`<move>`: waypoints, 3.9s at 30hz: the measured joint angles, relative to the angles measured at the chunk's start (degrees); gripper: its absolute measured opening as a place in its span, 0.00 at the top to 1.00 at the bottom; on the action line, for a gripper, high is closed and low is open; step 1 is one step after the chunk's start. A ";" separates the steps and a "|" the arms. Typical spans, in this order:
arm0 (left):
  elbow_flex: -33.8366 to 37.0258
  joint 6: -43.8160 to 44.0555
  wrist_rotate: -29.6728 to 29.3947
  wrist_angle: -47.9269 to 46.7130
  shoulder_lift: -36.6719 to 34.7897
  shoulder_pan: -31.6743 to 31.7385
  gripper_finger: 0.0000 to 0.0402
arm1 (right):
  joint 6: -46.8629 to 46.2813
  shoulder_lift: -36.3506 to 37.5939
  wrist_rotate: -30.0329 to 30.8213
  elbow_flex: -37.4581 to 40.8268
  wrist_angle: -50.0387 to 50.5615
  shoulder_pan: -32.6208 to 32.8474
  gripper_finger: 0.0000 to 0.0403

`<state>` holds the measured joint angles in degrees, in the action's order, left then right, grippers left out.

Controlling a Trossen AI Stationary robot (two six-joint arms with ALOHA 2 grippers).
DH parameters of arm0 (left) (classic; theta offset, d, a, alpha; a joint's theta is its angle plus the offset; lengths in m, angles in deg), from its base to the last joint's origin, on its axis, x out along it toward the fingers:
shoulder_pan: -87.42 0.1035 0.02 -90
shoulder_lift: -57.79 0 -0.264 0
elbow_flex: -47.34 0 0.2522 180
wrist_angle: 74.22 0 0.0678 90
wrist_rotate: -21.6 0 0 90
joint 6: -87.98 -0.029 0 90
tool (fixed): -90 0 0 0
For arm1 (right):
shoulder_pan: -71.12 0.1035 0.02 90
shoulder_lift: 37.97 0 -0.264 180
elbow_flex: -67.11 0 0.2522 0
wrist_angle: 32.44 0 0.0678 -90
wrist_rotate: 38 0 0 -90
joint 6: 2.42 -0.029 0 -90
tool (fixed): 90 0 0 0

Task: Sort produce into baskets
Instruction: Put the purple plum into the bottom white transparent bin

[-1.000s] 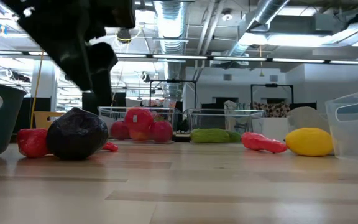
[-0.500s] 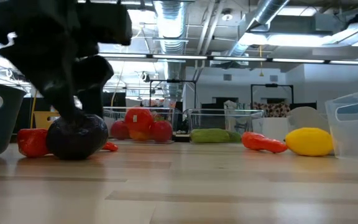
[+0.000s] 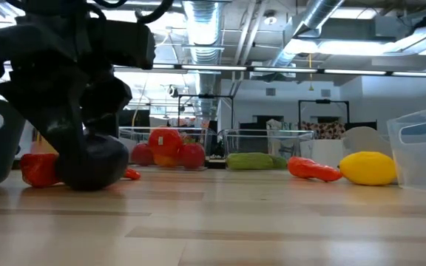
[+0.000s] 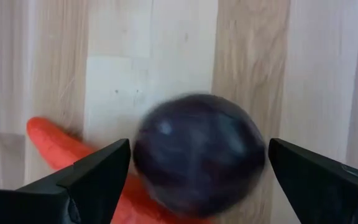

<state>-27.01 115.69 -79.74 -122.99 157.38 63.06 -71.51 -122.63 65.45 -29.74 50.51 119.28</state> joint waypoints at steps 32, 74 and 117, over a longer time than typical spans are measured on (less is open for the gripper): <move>-10.43 -0.06 9.17 14.82 -0.09 5.86 0.31 | 38.16 -0.59 21.23 -0.02 -10.59 -2.17 0.16; -19.62 -4.48 24.49 19.78 -0.15 10.86 0.31 | 90.70 -12.17 18.88 -0.02 -36.27 -13.87 0.16; -19.62 -3.40 20.54 20.40 -0.14 10.78 0.25 | 90.57 -12.11 16.20 -0.03 -36.03 -14.57 0.30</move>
<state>-46.63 112.29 -59.20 -102.59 157.24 73.83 19.06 -134.74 81.65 -29.77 14.48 104.71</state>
